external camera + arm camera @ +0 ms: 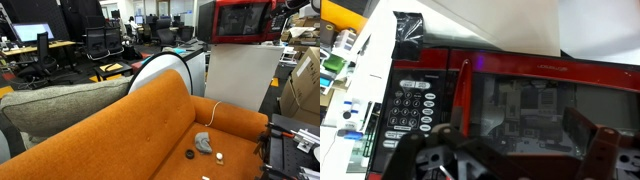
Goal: Open the microwave door
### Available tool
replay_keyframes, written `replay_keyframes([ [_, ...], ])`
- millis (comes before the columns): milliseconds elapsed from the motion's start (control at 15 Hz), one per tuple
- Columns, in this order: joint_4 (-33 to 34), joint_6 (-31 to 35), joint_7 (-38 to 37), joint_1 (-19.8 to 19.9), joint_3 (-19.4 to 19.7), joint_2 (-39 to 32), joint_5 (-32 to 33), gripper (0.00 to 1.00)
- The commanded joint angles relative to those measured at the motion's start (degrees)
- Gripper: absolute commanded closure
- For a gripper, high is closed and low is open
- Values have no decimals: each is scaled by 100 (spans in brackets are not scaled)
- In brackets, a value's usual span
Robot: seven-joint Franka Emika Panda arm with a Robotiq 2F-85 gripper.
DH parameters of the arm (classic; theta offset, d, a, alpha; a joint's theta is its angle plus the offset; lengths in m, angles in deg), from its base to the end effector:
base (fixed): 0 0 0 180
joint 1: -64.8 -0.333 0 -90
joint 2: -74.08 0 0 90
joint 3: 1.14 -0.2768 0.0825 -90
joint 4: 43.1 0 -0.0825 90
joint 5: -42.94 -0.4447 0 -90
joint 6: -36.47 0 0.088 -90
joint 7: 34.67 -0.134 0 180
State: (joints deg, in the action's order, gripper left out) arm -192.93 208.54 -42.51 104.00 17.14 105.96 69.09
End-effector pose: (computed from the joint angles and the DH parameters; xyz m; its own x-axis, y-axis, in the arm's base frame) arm 0.3048 -0.4153 0.4542 0.4811 -0.3696 0.7949 -0.7245 -0.6782 0.1232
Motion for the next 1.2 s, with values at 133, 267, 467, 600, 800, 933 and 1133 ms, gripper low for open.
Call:
replay_keyframes([
  [133,-15,41,319,179,-226,-17,-424,0],
  [267,-14,41,319,180,-226,-17,-424,0],
  [467,71,278,535,141,-153,-240,-692,0],
  [600,179,337,684,77,-65,-408,-931,0],
  [800,392,356,922,-17,85,-667,-1223,0],
  [933,596,375,1057,-53,170,-855,-1330,0],
  [1133,969,295,1177,-199,292,-1202,-1492,0],
])
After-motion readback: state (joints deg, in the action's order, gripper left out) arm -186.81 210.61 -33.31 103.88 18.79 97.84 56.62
